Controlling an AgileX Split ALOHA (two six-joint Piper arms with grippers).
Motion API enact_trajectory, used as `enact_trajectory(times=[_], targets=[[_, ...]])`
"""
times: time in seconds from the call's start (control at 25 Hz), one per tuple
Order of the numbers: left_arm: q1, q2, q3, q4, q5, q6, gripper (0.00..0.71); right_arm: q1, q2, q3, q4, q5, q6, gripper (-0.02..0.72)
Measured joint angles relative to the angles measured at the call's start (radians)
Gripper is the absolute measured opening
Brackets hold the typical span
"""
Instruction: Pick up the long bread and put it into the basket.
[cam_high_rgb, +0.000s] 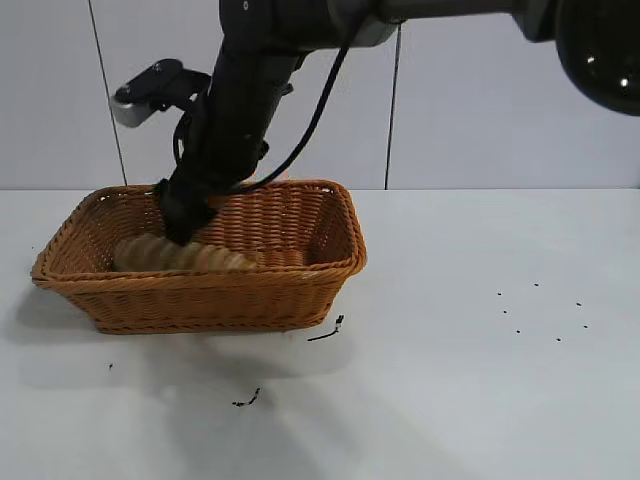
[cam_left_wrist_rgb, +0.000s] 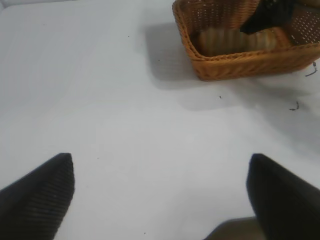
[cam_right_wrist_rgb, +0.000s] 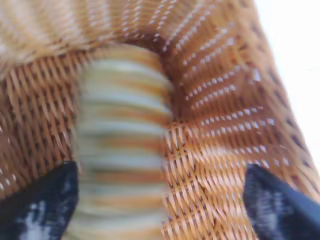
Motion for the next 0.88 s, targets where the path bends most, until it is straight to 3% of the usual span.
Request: enact_trajectory(times=[0.16,0.28,0.64,0.88], targets=[[0.000,0.000,0.000,0.000,0.000,0.000,0.696,-0.096,-0.029,-0.001,-0.025,0.044,0.180,0.660],[0.000,0.000,0.000,0.000,0.000,0.000,0.696,-0.192,-0.027,-0.001,-0.039,0.094,0.252,0.660],[0.000,0.000,0.000,0.000,0.000,0.000,0.696,-0.464,-0.054,-0.001,-0.059,0.169,0.260,0.659],[0.000,0.000,0.000,0.000,0.000,0.000,0.696,-0.561,-0.090,-0.001,-0.077,0.227,0.261,0.657]])
